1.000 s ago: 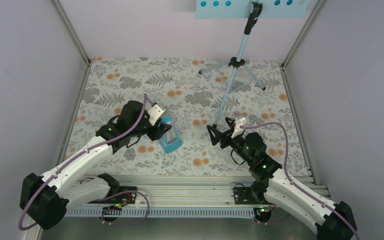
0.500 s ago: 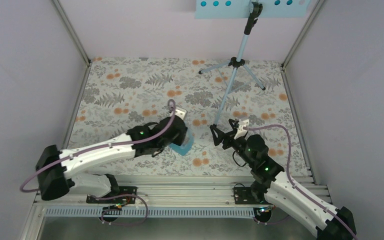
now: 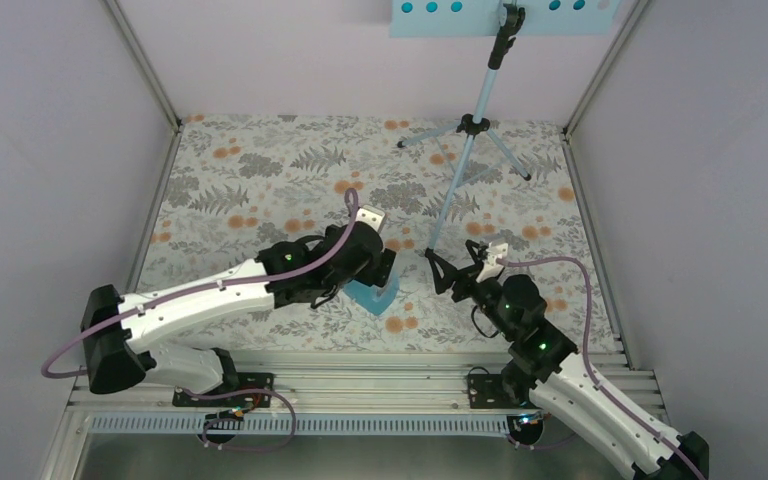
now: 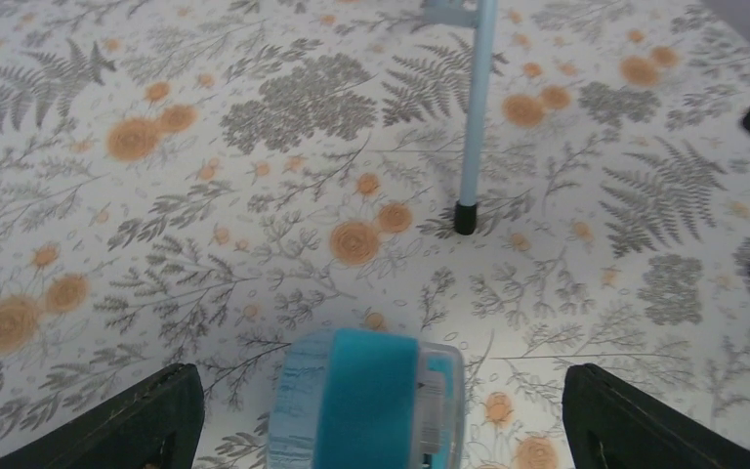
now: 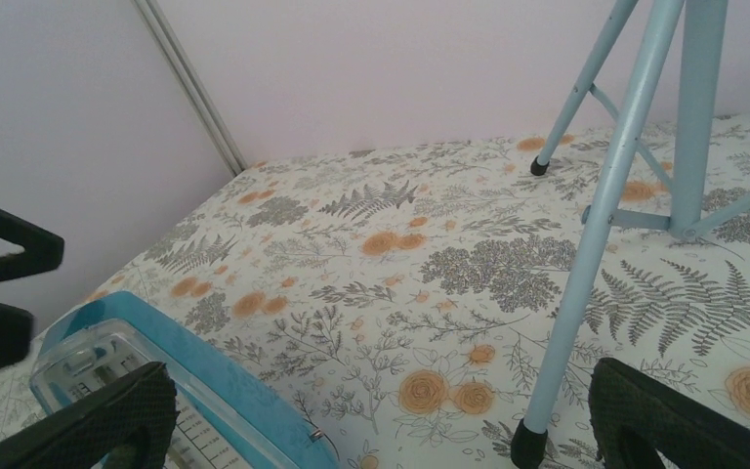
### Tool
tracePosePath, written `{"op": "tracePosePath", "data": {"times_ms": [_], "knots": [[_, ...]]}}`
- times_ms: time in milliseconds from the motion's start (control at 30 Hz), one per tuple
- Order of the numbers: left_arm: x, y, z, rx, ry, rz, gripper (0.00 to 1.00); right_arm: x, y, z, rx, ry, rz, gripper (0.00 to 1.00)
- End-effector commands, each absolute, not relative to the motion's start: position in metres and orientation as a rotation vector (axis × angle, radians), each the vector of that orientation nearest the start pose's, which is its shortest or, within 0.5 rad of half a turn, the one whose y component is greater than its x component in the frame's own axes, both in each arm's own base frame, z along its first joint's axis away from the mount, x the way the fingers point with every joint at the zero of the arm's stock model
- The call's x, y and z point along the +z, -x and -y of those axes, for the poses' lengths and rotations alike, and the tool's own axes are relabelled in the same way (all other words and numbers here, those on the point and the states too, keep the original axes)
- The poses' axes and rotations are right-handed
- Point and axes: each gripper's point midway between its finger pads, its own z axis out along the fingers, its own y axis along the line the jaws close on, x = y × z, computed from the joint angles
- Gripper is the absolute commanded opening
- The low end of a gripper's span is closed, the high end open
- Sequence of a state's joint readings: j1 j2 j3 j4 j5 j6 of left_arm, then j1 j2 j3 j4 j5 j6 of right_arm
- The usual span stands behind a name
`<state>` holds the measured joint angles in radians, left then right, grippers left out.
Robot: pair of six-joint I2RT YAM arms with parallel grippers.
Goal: Pack up the instrument practice props
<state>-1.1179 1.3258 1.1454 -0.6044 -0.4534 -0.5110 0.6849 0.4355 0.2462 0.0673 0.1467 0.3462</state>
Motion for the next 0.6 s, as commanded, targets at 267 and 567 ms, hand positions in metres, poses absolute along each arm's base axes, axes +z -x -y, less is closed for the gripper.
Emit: {"op": "tracePosePath", "data": {"times_ms": [267, 567], "knots": [[0.226, -0.225, 0.311, -0.375, -0.653, -2.261, 0.89, 0.202, -0.229, -0.144, 0.613, 0.131, -1.744, 1.00], [0.205, -0.236, 0.312, -0.345, -0.672, -2.285, 0.68, 0.199, -0.226, -0.138, 0.602, 0.111, -1.752, 1.00]]}}
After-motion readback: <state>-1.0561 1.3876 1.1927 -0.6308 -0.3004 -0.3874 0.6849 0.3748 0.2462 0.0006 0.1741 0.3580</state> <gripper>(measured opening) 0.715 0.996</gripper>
